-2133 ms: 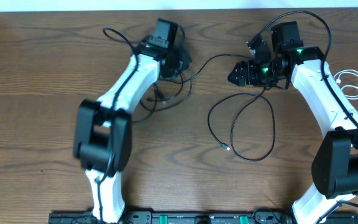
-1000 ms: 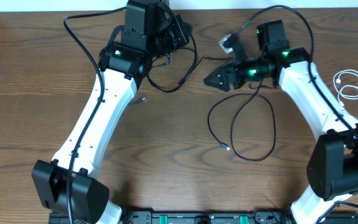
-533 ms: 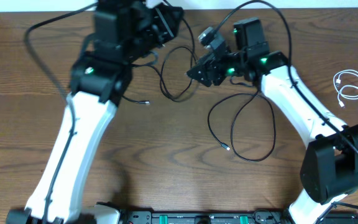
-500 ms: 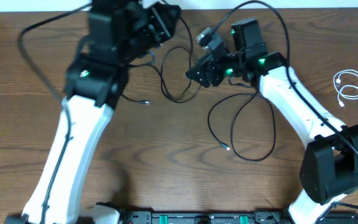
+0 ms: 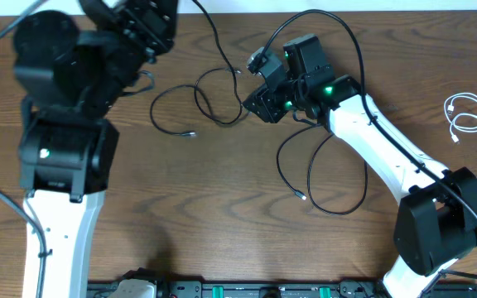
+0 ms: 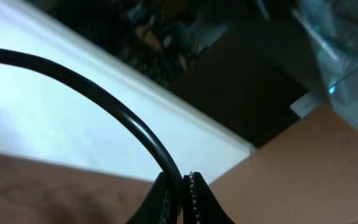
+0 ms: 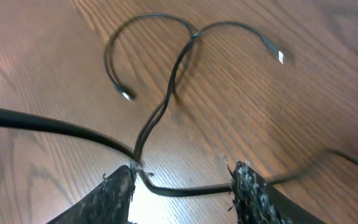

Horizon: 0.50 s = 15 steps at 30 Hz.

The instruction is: Untangle cables

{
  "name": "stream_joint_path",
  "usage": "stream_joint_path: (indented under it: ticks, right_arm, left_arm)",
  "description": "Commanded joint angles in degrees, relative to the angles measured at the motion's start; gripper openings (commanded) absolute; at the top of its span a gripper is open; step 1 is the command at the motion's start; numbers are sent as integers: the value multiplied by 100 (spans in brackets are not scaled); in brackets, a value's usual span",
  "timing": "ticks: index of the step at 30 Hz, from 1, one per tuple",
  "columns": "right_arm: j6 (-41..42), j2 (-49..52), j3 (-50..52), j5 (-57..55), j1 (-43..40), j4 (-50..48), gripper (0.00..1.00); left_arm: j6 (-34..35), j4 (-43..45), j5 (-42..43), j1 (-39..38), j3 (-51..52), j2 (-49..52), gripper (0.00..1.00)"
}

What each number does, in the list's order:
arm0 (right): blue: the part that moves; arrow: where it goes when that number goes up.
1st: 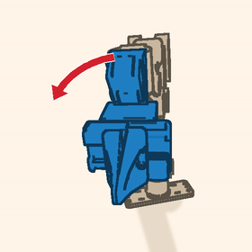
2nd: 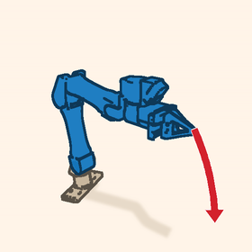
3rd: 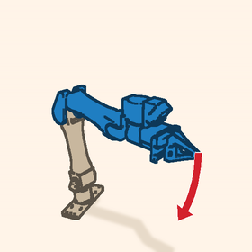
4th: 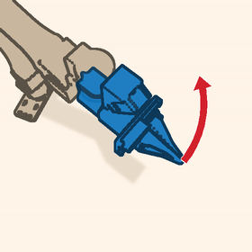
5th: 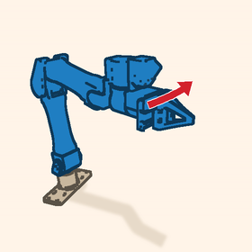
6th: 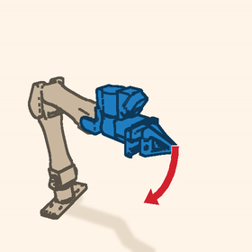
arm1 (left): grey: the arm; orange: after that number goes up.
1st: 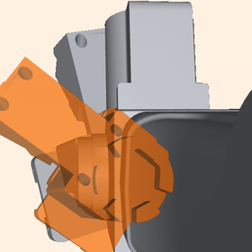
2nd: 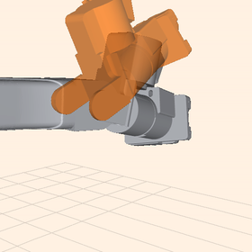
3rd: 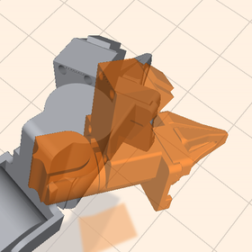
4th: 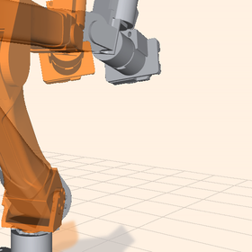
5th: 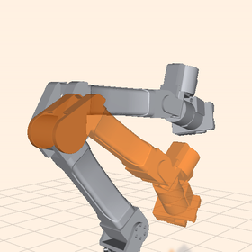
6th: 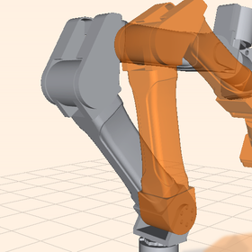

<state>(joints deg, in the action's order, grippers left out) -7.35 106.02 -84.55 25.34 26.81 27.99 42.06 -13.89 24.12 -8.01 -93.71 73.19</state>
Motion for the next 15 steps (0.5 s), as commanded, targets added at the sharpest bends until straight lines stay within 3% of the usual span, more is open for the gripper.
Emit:
stream_joint_path:
  ticks: [1,6,15]
  right_arm:
    - [24,120,7,-146,28,55,48]
    - [118,487,9,-142,31,83,48]
    - [590,1257,11,-133,31,223,51]
  left_arm:
    - [7,267,74,149,-37,-262,7]
    - [4,780,22,284,-37,-481,7]
    - [2,883,-273,350,-37,-503,7]
